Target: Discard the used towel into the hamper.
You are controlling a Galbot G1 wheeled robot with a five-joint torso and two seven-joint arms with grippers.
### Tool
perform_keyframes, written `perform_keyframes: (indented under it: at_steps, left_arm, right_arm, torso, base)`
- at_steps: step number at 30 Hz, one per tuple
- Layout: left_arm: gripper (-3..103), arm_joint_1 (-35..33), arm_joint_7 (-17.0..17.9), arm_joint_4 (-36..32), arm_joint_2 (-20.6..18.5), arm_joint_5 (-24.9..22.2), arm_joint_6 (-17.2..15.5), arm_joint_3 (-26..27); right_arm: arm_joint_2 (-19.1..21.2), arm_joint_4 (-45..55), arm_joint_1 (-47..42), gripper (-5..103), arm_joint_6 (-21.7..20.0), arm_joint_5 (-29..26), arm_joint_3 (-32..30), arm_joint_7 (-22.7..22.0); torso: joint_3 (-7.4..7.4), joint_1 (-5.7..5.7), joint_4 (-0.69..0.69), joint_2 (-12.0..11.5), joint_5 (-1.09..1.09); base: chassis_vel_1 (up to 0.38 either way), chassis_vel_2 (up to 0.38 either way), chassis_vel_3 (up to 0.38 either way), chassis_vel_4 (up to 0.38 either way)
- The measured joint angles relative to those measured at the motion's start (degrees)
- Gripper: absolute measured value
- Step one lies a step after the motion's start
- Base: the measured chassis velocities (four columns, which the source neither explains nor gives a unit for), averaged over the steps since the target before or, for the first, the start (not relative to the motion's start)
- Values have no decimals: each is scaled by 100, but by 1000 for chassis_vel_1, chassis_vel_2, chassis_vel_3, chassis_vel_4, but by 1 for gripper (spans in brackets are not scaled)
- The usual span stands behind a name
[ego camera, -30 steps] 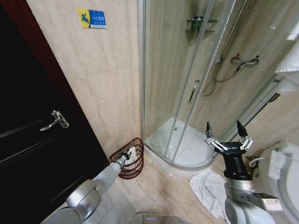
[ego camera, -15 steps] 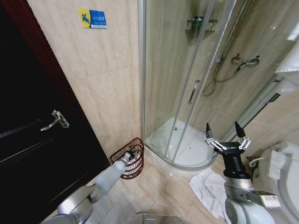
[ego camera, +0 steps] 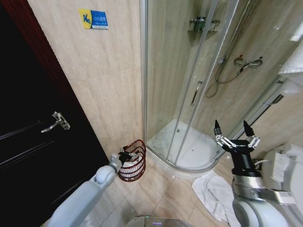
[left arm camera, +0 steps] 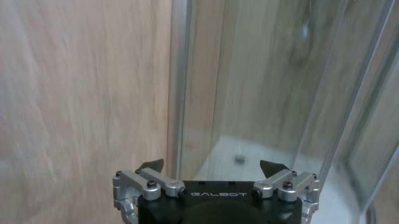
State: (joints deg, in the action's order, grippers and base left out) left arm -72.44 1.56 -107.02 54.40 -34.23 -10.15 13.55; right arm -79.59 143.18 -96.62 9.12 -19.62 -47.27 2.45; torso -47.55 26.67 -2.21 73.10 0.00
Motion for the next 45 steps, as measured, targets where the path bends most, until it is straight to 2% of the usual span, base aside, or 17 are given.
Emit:
perform_keyframes:
  at_steps: [1,5,7,8,10,12,15,16,20,21,24,25,28,30,32,35,45]
  left_arm:
    - [100,0,0,0,0,0,0,0]
    - [100,-537,-30,-788,226,-31,-276,676]
    - [100,-913,-125,-1256,563,111,-360,1253]
    - [100,-913,-125,-1256,563,111,-360,1253]
    - [100,-1174,-284,-1654,1040,334,-458,1891]
    - [100,-1241,-341,-1754,1143,370,-493,2040]
    - [100,-1637,-506,-2484,1787,333,-770,2701]
    - [100,-1637,-506,-2484,1787,333,-770,2701]
    - [100,-2072,-508,-3196,2457,410,-970,2850]
    - [100,-2072,-508,-3196,2457,410,-970,2850]
    - [100,-2428,-629,-3527,3169,857,-939,2828]
    - [100,-2428,-629,-3527,3169,857,-939,2828]
    - [100,-2766,-678,-3671,3738,1129,-874,2472]
    - [100,-2810,-693,-3691,3784,1279,-817,2380]
    - [100,-2922,-750,-3694,3830,1806,-531,2281]
    - [100,-3028,-788,-3692,3828,2064,-410,2264]
    - [100,-2943,-799,-3656,3802,2094,-308,2470]
  right_arm:
    - [0,0,0,100,0,0,0,0]
    - [43,3,91,100,-225,-163,-23,-68]
    - [84,5,143,100,-317,-243,-22,-98]
    - [84,5,143,100,-317,-243,-22,-98]
    - [152,12,190,100,-322,-286,-32,-124]
    - [162,16,217,100,-320,-300,-42,-130]
    - [202,16,412,100,-346,-400,-66,-185]
    - [202,16,412,100,-346,-400,-66,-185]
    - [220,16,482,100,-344,-508,-30,-162]
    - [220,16,482,100,-344,-508,-30,-162]
    - [224,15,553,100,-329,-528,-32,-141]
    - [224,15,553,100,-329,-528,-32,-141]
    - [11,13,633,100,-299,-471,-28,-129]
    - [-1,12,632,100,-299,-467,-24,-134]
    - [53,12,674,100,-301,-442,-30,-133]
    - [39,11,712,100,-323,-440,-62,-148]
    - [259,8,531,100,-431,-444,-207,-172]
  torso:
    - [0,0,0,0,0]
    - [0,0,0,0,1]
    - [-1,0,0,0,1]
    - [-1,0,0,0,1]
    - [-1,0,1,0,-1]
    - [-1,0,1,0,-2]
    - [-1,0,-1,0,1]
    - [-1,0,-1,0,1]
    - [-1,1,0,0,1]
    - [-1,1,0,0,1]
    - [-1,0,0,0,2]
    - [-1,0,0,0,2]
    - [-1,0,-1,-2,2]
    - [-1,0,-1,-2,3]
    - [-1,1,2,-1,2]
    - [-1,1,0,-1,2]
    - [-1,1,0,-1,1]
  base:
    - [0,0,0,0]
    - [0,0,0,0]
    - [0,0,0,0]
    - [0,0,0,0]
    - [0,0,0,0]
    - [0,0,0,0]
    - [0,0,0,0]
    - [0,0,0,0]
    - [0,0,0,0]
    - [0,0,0,0]
    - [0,0,0,0]
    - [0,0,0,0]
    - [0,0,0,0]
    - [0,0,0,0]
    - [0,0,0,0]
    - [0,0,0,0]
    - [0,0,0,0]
